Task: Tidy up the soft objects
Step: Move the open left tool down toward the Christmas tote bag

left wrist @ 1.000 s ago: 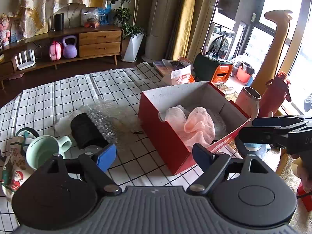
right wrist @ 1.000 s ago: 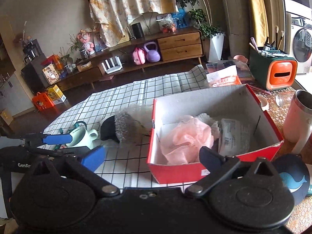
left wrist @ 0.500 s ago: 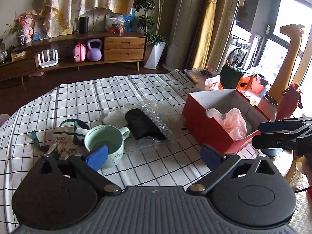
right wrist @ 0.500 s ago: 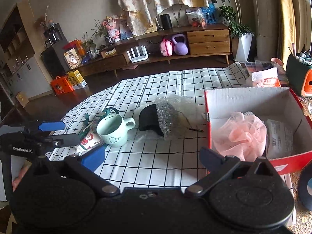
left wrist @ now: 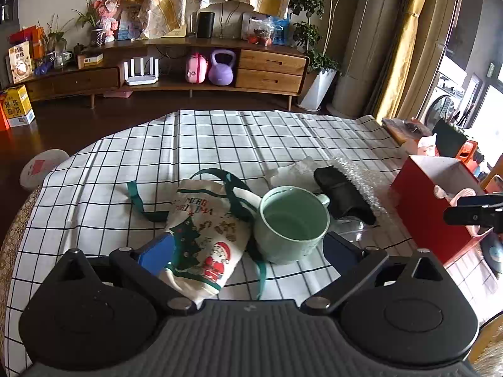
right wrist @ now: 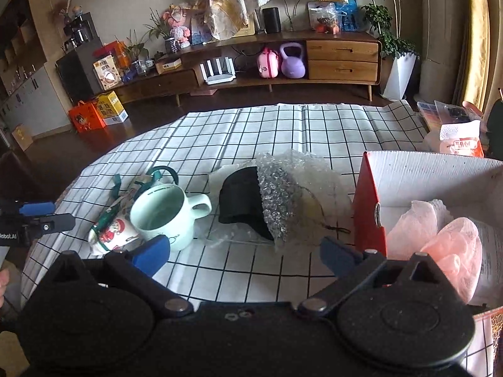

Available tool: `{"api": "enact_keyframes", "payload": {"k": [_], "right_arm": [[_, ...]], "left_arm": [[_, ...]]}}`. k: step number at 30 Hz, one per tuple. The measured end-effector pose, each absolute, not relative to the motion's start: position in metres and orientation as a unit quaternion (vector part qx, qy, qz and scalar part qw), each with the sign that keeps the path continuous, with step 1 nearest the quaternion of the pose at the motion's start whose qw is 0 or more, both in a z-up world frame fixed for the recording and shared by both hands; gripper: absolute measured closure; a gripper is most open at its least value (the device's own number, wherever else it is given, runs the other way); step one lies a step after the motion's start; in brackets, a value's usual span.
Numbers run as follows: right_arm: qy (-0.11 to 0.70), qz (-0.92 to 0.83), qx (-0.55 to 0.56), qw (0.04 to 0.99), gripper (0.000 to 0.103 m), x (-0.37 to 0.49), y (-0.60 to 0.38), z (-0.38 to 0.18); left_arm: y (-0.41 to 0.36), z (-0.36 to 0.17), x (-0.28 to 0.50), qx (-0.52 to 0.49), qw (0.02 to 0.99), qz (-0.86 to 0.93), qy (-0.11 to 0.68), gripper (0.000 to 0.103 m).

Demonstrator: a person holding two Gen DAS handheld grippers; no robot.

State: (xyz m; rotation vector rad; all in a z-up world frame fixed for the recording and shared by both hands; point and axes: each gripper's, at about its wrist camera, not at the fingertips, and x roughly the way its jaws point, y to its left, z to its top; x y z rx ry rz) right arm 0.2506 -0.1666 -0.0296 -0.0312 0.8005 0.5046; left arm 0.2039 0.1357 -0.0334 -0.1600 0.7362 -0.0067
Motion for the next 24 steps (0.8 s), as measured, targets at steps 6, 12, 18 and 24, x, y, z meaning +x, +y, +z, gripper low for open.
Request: {"api": "enact_keyframes", "payload": {"k": [6,12,18,24], "right_arm": [[0.404,0.229,-0.020,0.886,0.006,0.291,-0.152,-0.051],[0.418,0.215,-0.033,0.882,0.010,0.329,-0.135,-0.068],[0.436,0.192,-0.017,0.879,0.013,0.369,-0.129,-0.087],[0.453,0.192,0.003,0.871,0.014,0.387,-0.125,-0.106]], "left_arm": [[0.147,-0.067,0.224,-0.064,0.925,0.028,0.373,0.002],[0.162,-0.092,0.245,-0.089,0.916,0.043,0.389,0.002],[0.170,-0.112,0.264,-0.105,0.907,0.052,0.404,0.002],[0.166,-0.123,0.279,-0.111,0.903,0.042,0.414,0.002]]}}
